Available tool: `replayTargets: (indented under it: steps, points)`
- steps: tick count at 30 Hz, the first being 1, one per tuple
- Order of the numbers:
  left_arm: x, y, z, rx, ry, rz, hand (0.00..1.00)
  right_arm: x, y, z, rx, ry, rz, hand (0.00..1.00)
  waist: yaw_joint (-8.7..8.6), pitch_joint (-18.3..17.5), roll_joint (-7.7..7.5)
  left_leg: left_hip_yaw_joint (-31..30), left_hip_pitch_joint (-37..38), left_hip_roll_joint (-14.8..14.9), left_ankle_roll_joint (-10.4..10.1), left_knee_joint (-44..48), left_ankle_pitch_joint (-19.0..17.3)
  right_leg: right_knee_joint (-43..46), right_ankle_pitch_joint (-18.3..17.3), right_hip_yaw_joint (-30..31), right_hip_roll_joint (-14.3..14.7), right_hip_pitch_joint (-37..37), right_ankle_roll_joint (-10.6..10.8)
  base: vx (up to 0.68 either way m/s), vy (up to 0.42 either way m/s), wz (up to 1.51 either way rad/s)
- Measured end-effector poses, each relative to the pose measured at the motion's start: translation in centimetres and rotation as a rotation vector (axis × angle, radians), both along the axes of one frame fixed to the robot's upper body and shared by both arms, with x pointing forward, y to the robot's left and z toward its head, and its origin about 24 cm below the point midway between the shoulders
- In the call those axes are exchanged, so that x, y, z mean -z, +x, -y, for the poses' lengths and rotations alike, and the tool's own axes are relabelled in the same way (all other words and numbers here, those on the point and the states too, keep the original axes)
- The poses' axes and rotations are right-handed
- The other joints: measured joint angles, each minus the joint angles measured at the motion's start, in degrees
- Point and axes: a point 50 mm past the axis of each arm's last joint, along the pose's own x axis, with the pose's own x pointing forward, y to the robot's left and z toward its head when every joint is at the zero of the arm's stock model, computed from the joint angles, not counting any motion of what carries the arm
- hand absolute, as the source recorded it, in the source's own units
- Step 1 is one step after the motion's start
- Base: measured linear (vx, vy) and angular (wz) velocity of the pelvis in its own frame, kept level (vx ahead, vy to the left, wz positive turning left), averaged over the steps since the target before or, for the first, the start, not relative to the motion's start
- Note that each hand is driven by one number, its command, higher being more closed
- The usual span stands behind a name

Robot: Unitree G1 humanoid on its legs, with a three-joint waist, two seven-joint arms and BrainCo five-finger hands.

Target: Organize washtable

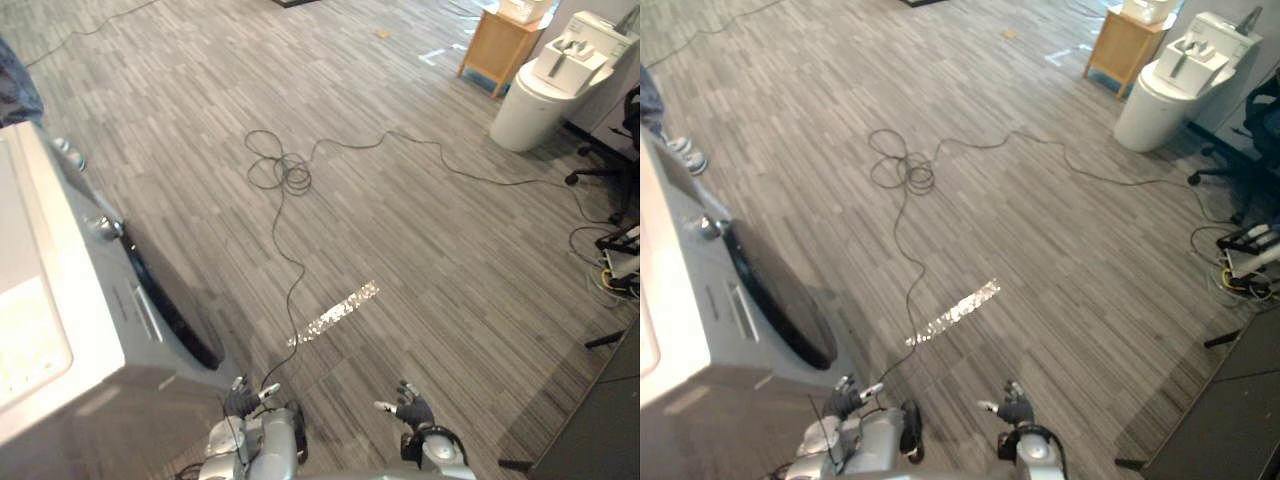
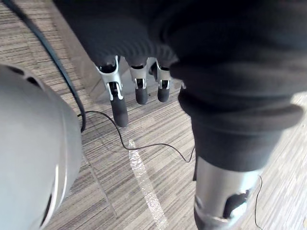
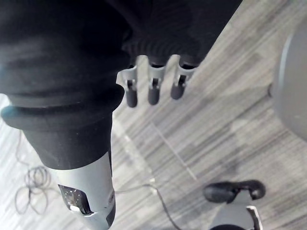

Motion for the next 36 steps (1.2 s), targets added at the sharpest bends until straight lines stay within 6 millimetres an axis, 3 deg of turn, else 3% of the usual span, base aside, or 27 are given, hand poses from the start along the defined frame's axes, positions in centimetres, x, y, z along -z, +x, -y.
replayTargets:
  steps: [2,3,6,7,9,10,11,12,13,15,17,18,20,22,24,28,29,30,31,34,35,36]
  points:
    - [0.4,-0.8,-0.2,-0.001,0.002,-0.037,0.00,-0.2,0.2,-0.2,-0.016,0.001,0.017,0.00,-0.50,0.1,0.22,3.6,5.3,0.1,0.2,-1.5,-2.0,13.3,1.4,1.7,-0.1,-5.6,2.7,0.28,0.132,-1.01]
    - [0.6,-1.1,-0.2,0.001,0.000,-0.055,0.00,-0.5,0.5,-0.4,-0.032,0.003,0.035,0.00,-0.82,0.1,0.29,5.5,8.4,0.4,0.2,-2.3,-3.0,20.1,0.9,0.2,0.1,-9.2,2.2,0.25,0.085,-0.86]
    - [0.9,-1.4,-0.2,0.000,-0.001,-0.075,0.00,-0.6,0.9,-0.9,-0.063,0.017,0.050,0.00,-1.76,0.3,0.56,8.3,13.4,1.4,-0.1,-4.5,-3.5,23.9,-2.4,-6.6,0.9,-14.2,-0.3,0.27,0.003,-0.52]
    - [1.0,-1.6,-0.2,0.000,-0.003,-0.083,0.00,-0.7,1.1,-0.9,-0.069,0.016,0.056,0.00,-2.15,0.3,0.66,9.3,15.7,2.7,-0.2,-5.5,-3.4,20.5,-3.7,-11.1,2.2,-16.0,-2.6,0.26,-0.059,-0.36]
    - [1.0,-1.7,-0.2,0.000,-0.003,-0.086,0.00,-0.7,1.2,-1.0,-0.075,0.015,0.058,0.00,-2.17,0.3,0.63,10.1,16.9,3.5,-0.5,-6.3,-3.3,16.6,-3.9,-14.0,2.8,-17.2,-3.2,0.26,-0.103,-0.28]
    - [1.2,-1.9,-0.2,0.006,-0.001,-0.102,0.00,-0.6,1.3,-0.9,-0.089,0.008,0.052,0.00,-2.31,0.2,0.52,10.3,19.1,3.3,-2.3,-8.4,-2.3,7.6,-2.4,-17.4,3.8,-18.5,-4.3,0.33,-0.129,-0.23]
    - [1.2,-2.3,-0.8,0.012,0.014,-0.111,0.00,-0.2,0.6,-0.9,-0.092,0.010,0.024,0.00,-2.20,-0.7,-1.27,9.1,20.4,0.5,-4.0,-10.6,-1.3,-1.4,7.2,-17.2,4.1,-18.0,-7.8,0.30,-0.125,-0.23]
    - [1.2,-2.4,-1.1,0.005,0.019,-0.114,0.00,-0.1,0.4,-0.8,-0.091,0.009,0.015,0.00,-2.25,-1.0,-2.27,7.3,21.0,-0.7,-4.3,-11.4,-1.3,-1.8,7.9,-16.3,4.0,-18.1,-8.3,0.30,-0.167,-0.30]
    - [1.6,-3.0,-0.7,0.000,0.007,-0.144,0.00,-0.1,0.7,0.1,-0.099,-0.021,0.015,0.00,-2.21,-1.2,-0.08,4.7,22.6,0.7,-5.3,-12.4,-1.5,-1.4,6.7,-16.3,5.4,-17.2,-7.7,0.28,-0.187,-0.31]
    - [2.1,-4.0,0.4,-0.009,-0.028,-0.177,0.00,-0.2,0.9,1.1,-0.091,-0.050,0.029,0.00,-3.09,-1.8,2.82,3.8,23.1,3.2,-6.9,-11.5,-0.7,-4.6,5.9,-16.5,8.2,-15.4,-8.1,0.23,-0.157,-0.31]
    - [2.1,-4.0,0.3,-0.011,-0.028,-0.176,0.00,-0.2,0.9,1.7,-0.068,-0.060,0.027,0.00,-3.65,-1.7,3.25,2.5,20.7,6.1,-7.0,-3.4,-0.6,-5.4,4.4,-16.4,9.9,-13.6,-8.4,0.23,-0.212,-0.18]
    - [2.1,-4.0,0.1,-0.036,-0.031,-0.170,0.00,-0.2,0.7,1.7,-0.068,-0.061,0.022,0.00,-3.56,-1.6,3.27,1.1,18.6,8.5,-8.6,4.7,0.6,-5.7,3.2,-15.9,11.2,-11.6,-8.5,0.24,-0.216,-0.29]
    - [1.9,-4.1,0.1,-0.049,-0.032,-0.154,0.00,-0.1,0.4,2.1,-0.067,-0.074,0.014,0.00,-3.31,-1.4,2.86,-1.3,15.9,11.1,-9.3,15.2,2.2,-6.0,1.8,-13.9,12.9,-8.9,-9.5,0.18,-0.097,-0.63]
    - [1.8,-4.2,0.0,-0.075,-0.035,-0.144,0.00,0.0,0.2,2.5,-0.061,-0.084,-0.001,0.00,-3.38,-1.4,3.06,-2.4,13.3,10.8,-8.8,19.6,1.9,-7.0,1.1,-10.9,13.8,-6.9,-10.1,0.17,0.004,-0.82]
    - [1.7,-4.2,0.0,-0.085,-0.038,-0.132,0.00,0.1,0.0,2.8,-0.027,-0.081,-0.012,0.00,-3.16,-1.3,3.13,-2.5,8.5,8.8,-6.9,19.5,0.7,-9.5,1.2,-6.8,13.9,-4.6,-10.2,0.17,0.075,-0.81]
    - [1.5,-3.6,0.2,-0.086,-0.038,-0.098,0.00,0.2,-0.4,2.9,-0.029,-0.084,-0.025,0.00,-1.84,-1.3,3.14,-10.0,3.1,2.6,-6.6,7.2,0.5,-10.6,0.7,1.0,13.5,-2.7,-9.4,0.20,0.185,-1.03]
    - [1.5,-3.7,0.3,-0.087,-0.038,-0.100,0.00,0.3,-0.4,2.9,-0.032,-0.085,-0.028,0.00,-1.86,-1.5,3.31,-14.6,3.1,0.7,-6.8,0.2,0.7,-10.3,0.0,3.3,13.7,-2.7,-8.1,0.16,0.223,-1.02]
    - [1.6,-3.8,0.4,-0.086,-0.041,-0.105,0.00,0.3,-0.4,3.0,-0.034,-0.088,-0.027,0.00,-1.86,-1.7,3.77,-16.3,3.3,0.6,-6.8,-3.3,0.8,-10.0,-0.4,4.3,14.1,-2.7,-7.5,0.29,0.380,-1.38]
    - [1.6,-4.0,0.3,-0.089,-0.042,-0.109,0.00,0.4,-0.6,3.0,-0.039,-0.090,-0.034,0.00,-1.78,-2.5,4.46,-16.1,4.2,0.9,-6.3,-4.3,3.9,-8.2,-1.9,6.8,14.8,-3.0,-5.9,0.27,0.327,-1.20]
    - [1.5,-4.2,-0.9,-0.086,-0.006,-0.116,0.00,0.7,-1.6,1.7,-0.068,-0.067,-0.053,0.00,-1.43,-3.9,0.89,-9.4,6.8,-0.1,-4.4,-4.0,0.5,-3.2,-2.9,7.0,12.0,-4.9,-4.2,0.32,0.293,-0.98]
    - [1.5,-4.2,-1.1,-0.083,-0.001,-0.120,0.00,0.6,-1.5,1.6,-0.073,-0.063,-0.048,0.00,-1.42,-4.0,0.52,-7.5,8.0,0.0,-3.9,-4.1,-0.1,1.1,-2.8,6.2,11.9,-6.9,-4.0,0.28,0.246,-1.05]
    - [1.6,-4.4,-1.2,-0.081,0.003,-0.130,0.00,0.4,-1.2,1.6,-0.075,-0.066,-0.031,0.00,-1.82,-3.9,0.37,-5.1,9.7,0.0,-3.3,-4.4,-1.1,7.8,-2.5,4.2,11.4,-10.2,-2.0,0.16,0.145,-0.79]
